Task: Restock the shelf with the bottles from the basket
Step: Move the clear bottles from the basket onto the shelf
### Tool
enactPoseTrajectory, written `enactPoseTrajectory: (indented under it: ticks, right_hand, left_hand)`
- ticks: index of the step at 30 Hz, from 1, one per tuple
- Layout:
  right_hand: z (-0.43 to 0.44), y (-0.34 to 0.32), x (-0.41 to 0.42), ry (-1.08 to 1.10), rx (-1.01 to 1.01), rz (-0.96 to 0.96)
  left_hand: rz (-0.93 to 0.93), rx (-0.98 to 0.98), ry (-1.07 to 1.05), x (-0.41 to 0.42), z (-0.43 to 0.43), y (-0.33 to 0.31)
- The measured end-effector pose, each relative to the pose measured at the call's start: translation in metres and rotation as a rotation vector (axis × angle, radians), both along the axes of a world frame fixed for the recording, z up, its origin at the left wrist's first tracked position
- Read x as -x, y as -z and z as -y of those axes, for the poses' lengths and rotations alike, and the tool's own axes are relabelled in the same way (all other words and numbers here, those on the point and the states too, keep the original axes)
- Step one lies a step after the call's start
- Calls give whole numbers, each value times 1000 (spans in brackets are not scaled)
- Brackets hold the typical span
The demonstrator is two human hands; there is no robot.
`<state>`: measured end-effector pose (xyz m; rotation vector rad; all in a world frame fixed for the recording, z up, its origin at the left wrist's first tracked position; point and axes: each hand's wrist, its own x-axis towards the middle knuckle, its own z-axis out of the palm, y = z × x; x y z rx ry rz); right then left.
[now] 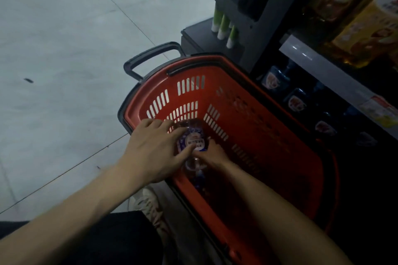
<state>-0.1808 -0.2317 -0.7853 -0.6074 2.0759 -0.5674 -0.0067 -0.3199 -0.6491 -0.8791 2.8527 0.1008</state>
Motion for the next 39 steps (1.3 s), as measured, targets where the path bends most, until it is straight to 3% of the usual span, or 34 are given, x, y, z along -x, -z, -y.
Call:
enactPoseTrajectory:
  ticks: [6, 10, 16, 19, 22, 26, 30, 36, 39]
  right_hand:
    - [35, 34, -1, 362, 0, 302]
    - [38, 22, 9, 306, -18, 419]
    - [43, 35, 13, 142, -51, 298]
    - [39, 36, 8, 74, -39, 123]
    - [31, 31, 2, -101, -80, -163]
    - [20, 6, 9, -343, -208, -365]
    - [2, -38, 25, -557, -220, -567]
    - [-23, -136, 34, -1035, -208, -1043]
    - [-31, -189, 31, -1157, -204, -1183]
  left_hand:
    - [33, -14, -40, 5, -1, 1]
    - [46, -6, -42, 6, -3, 2]
    - [53, 8, -61, 7, -8, 3]
    - [44, 9, -79, 8, -12, 0]
    - [54, 12, -79, 10, -13, -1]
    - [32, -17, -76, 9, -11, 0]
    - [23, -41, -71, 7, -10, -1]
    - [0, -65, -36, 13, -10, -8]
    - [10, -89, -2, 19, -14, -14]
